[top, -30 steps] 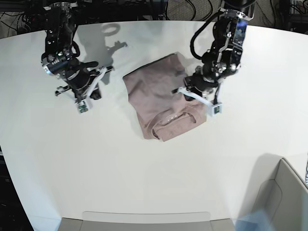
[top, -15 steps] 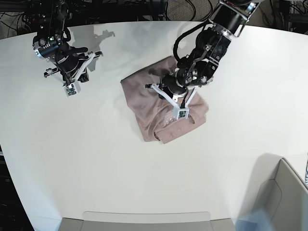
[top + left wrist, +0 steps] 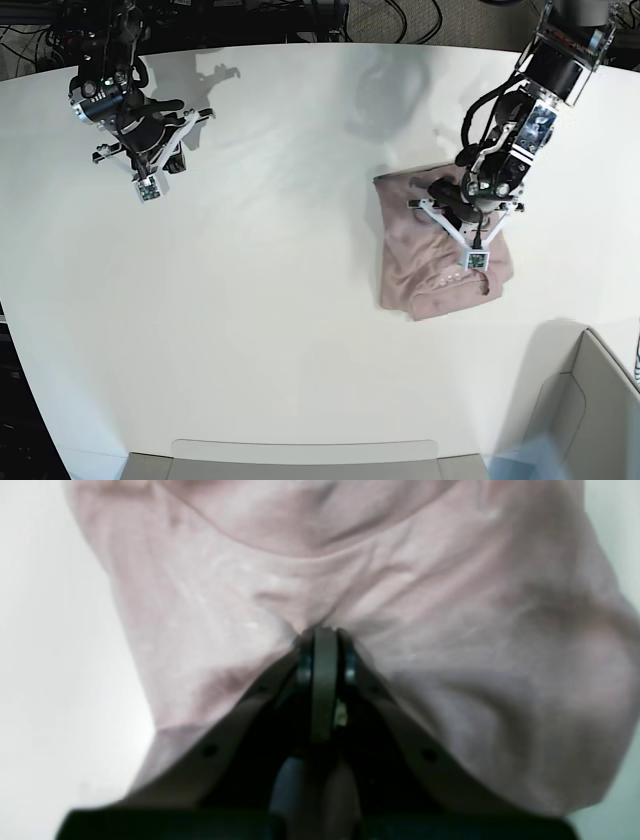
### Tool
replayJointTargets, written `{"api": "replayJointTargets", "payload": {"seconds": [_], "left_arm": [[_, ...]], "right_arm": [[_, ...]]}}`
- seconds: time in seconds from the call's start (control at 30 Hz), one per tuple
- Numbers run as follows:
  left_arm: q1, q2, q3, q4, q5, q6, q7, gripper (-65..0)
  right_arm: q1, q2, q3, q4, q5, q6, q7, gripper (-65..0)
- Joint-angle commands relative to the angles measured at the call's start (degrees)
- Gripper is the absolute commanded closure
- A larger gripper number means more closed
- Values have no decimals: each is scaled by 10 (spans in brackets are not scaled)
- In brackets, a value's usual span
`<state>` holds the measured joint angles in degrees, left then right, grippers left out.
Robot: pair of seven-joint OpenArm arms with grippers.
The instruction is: Fold the T-shirt properly
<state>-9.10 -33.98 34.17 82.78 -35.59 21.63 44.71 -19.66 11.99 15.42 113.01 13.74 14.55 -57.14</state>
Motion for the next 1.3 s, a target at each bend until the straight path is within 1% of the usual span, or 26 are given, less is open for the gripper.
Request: {"api": "replayJointTargets", "payload": {"seconds": [0.0,0.13,0.2,0.27,0.4,0.5,0.6,0.77,0.87,0.93,1.0,1.07,1.1,1.2,1.27], "left_arm": [[-11,-11,-1,-17,1,10,18,0],[-38,-21,-1,-52,1,10,10,0],[-41,-22,-2,-41,1,10,10,0],[-45,-36,-13,-12,1,10,17,0],[-38,-38,-86,79,1,15,22,0],[5,-36,-153,162,0,16,52,0],[61,-35,-178,246,-1,16,69,0],[219,-13,-262,330,0,17,69,0],[309,3,-315,343,-1,17,69,0],[360,18,-343,344,-1,17,69,0],[415,32,-376,344,-1,17,69,0],[471,45,-406,344,-1,17,69,0],[494,50,-421,344,-1,16,69,0],[563,68,-452,344,-1,14,68,0],[603,78,-455,343,0,14,69,0]], "right_arm": [[5,4,2,11,4,0,11,0],[5,5,2,11,4,1,11,0],[4,5,3,11,4,1,11,0],[4,5,3,11,4,1,11,0],[5,5,2,34,4,3,11,0],[-1,5,2,53,4,4,7,0],[-27,6,2,55,4,4,7,0],[-97,19,-1,57,4,4,11,0],[-147,19,-7,57,4,4,11,0],[-188,26,-9,57,4,4,11,0],[-231,44,-26,58,4,4,12,0],[-274,74,-39,58,5,4,13,0],[-294,84,-41,58,5,4,15,0],[-358,97,-38,58,25,3,42,0],[-393,114,-38,57,42,2,52,0]]}}
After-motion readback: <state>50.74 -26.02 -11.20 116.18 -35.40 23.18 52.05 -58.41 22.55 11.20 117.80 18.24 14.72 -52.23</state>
